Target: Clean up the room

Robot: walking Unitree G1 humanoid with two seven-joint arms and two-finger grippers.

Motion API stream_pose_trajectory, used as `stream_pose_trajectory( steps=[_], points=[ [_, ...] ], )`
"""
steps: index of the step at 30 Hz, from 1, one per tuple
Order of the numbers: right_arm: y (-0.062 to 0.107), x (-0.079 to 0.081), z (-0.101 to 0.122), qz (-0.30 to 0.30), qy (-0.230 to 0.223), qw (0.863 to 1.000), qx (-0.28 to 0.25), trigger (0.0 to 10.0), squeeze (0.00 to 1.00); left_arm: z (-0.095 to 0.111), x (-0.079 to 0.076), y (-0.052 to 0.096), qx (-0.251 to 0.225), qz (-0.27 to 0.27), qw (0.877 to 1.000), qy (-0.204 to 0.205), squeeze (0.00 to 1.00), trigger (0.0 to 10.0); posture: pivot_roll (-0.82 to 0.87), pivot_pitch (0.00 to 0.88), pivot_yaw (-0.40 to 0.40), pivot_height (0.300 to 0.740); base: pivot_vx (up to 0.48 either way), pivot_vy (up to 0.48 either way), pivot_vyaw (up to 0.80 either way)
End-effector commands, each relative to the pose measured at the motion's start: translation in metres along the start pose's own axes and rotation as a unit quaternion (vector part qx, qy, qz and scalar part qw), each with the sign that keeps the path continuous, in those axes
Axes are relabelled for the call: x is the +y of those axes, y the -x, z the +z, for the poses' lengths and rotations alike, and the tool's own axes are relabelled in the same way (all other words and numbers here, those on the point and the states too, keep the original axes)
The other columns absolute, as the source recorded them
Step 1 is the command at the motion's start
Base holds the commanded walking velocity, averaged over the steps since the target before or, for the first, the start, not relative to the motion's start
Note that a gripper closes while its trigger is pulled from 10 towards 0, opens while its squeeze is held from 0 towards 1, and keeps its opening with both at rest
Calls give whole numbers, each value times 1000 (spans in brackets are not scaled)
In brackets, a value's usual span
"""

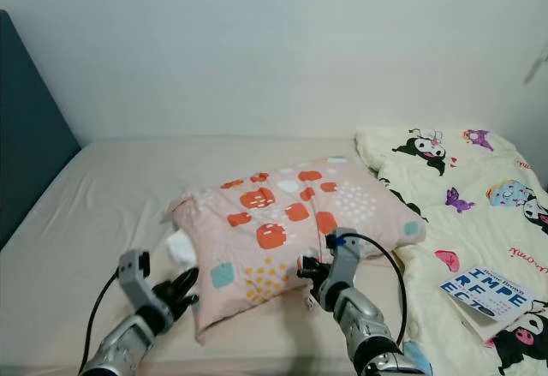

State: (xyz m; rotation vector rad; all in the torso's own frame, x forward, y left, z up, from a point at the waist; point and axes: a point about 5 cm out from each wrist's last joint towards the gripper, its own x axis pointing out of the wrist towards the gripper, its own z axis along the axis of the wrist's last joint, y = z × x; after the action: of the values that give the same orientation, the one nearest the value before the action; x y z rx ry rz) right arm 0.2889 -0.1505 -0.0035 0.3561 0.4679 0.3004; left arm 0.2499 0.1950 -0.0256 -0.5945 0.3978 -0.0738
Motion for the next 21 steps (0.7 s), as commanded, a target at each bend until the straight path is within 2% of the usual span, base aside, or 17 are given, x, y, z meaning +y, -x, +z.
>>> stream_pose_trajectory(
  steps=[1, 3, 5, 6, 9, 11, 14, 15, 18, 21],
  points=[
    [3, -2, -8, -4, -4, 1000, 11, 10000, 0, -3, 7, 5, 6, 19, 1000, -3, 0, 10000, 7, 0, -33, 740, 0, 0, 0],
    [9, -8, -18, -19, -4, 999, 30, 10000, 0, -9, 20, 14, 17, 55, 998, 6, 0, 10000, 5, 0, -34, 740, 0, 0, 731],
    [9, -8, -18, -19, -4, 999, 30, 10000, 0, -9, 20, 14, 17, 55, 998, 6, 0, 10000, 5, 0, -34, 740, 0, 0, 731],
    [19, -17, -34, -49, 5, 997, 64, 10000, 0, -20, 38, 29, 39, 108, 993, 12, 0, 10000, 7, 0, -34, 740, 0, 0, 731],
    [29, -25, -49, -73, 5, 993, 95, 10000, 0, -30, 51, 43, 61, 152, 986, 17, 0, 10000, 5, 0, -35, 740, 0, 0, 731],
    [32, -26, -53, -79, 3, 992, 102, 10000, 0, -32, 54, 47, 67, 163, 984, 18, 0, 10000, 5, 0, -35, 740, 0, 0, 731],
    [44, -31, -72, -95, 3, 986, 140, 10000, 0, -47, 64, 62, 101, 211, 972, 23, 0, 10000, 9, 0, -37, 740, 0, 0, 731],
    [44, -31, -72, -95, 3, 986, 140, 10000, 0, -47, 64, 62, 101, 211, 972, 23, 0, 10000, 9, 0, -37, 740, 0, 0, 731],
    [50, -27, -86, -88, 11, 982, 169, 10000, 0, -62, 68, 74, 143, 239, 960, 16, 0, 10000, 3, 0, -32, 740, 0, 0, 733],
    [55, -23, -99, -84, 17, 977, 195, 10000, 0, -72, 65, 77, 168, 245, 955, 5, 0, 10000, -1, 0, -29, 740, 0, 0, 731]
  ],
)
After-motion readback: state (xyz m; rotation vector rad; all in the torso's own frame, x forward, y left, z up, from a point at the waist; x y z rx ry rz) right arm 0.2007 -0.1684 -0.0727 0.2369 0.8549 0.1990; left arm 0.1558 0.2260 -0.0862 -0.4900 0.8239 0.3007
